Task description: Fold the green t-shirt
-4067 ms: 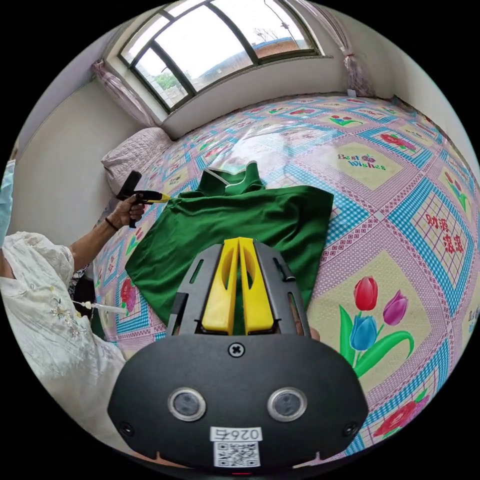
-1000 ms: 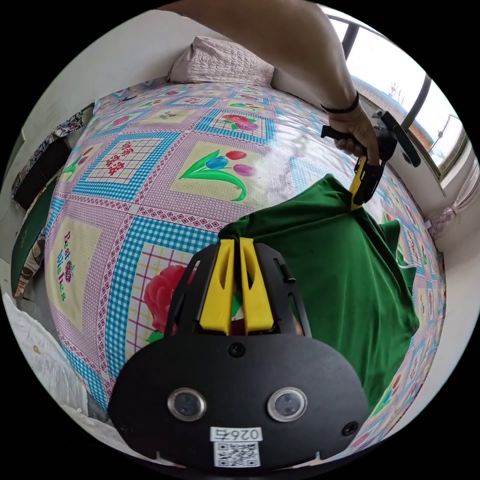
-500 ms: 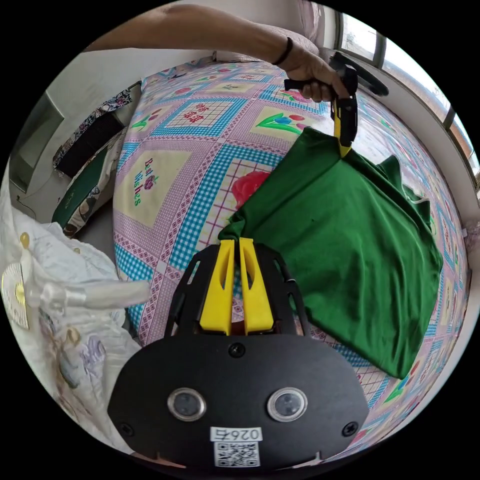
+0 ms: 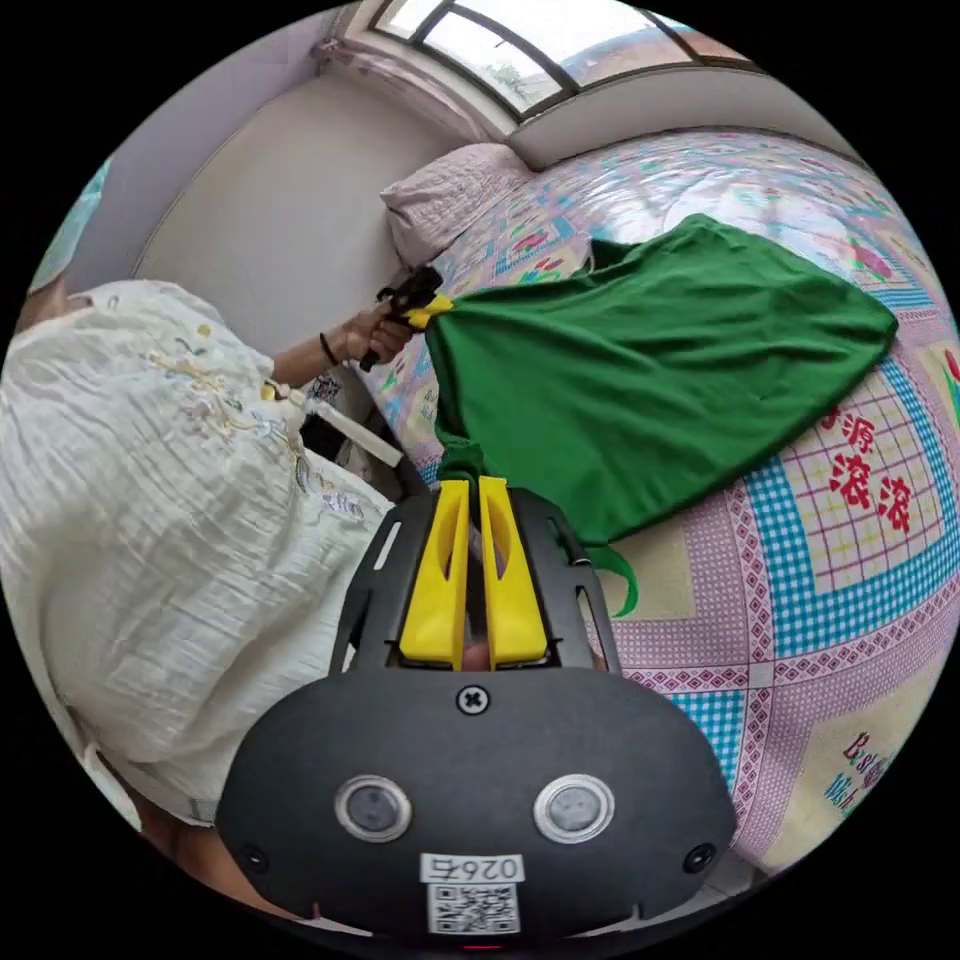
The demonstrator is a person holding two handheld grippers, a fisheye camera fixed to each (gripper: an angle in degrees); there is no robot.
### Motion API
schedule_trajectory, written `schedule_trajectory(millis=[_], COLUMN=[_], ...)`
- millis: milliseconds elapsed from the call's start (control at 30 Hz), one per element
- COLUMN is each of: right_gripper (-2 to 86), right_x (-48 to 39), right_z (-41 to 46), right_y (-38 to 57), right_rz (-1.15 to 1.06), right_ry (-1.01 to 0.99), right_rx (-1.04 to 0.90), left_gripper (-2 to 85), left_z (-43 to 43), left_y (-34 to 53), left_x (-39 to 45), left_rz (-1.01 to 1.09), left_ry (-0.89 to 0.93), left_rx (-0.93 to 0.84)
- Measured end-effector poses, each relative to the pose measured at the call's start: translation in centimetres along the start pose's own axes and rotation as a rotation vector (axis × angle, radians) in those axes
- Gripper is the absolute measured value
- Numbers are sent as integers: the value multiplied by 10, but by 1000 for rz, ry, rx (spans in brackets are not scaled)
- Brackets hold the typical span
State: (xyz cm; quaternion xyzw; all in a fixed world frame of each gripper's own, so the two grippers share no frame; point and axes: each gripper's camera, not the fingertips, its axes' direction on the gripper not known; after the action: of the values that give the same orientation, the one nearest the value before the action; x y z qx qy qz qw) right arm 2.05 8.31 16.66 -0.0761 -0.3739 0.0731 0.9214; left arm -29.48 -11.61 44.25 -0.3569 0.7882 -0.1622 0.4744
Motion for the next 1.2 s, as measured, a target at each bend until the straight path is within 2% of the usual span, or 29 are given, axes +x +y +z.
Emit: schedule_trajectory(millis=[67,167,300,467,633,767,900,1000,1067,1200], right_gripper=[-14,-14,-14,-14,-7,11,6,-7,-9,-11], right_x=[31,85,159,259,308,316,320,304,275,244], right_z=[-51,-100,-129,-144,-144,-156,-180,-204,-205,-165], right_y=[-8,-36,-86,-131,-130,-113,-88,-67,-71,-114], right_rz=[26,44,87,264,420,463,521,554,505,361], right_ry=[28,72,148,185,117,86,39,78,152,171], right_rx=[155,272,286,256,230,304,409,516,517,356], left_gripper=[40,40,41,45,64,66,22,-5,-8,-10], left_z=[-4,-3,0,6,-1,-37,-67,-45,3,77], left_y=[-20,-74,-158,-265,-300,-304,-298,-296,-295,-305], left_x=[9,26,33,-3,-35,-40,-20,11,29,38], left_rz=[28,75,84,-60,-173,-147,-60,23,120,267], left_ry=[38,15,-63,-136,-82,57,9,-240,-375,-353], left_rx=[73,91,86,81,117,227,301,126,-82,-285])
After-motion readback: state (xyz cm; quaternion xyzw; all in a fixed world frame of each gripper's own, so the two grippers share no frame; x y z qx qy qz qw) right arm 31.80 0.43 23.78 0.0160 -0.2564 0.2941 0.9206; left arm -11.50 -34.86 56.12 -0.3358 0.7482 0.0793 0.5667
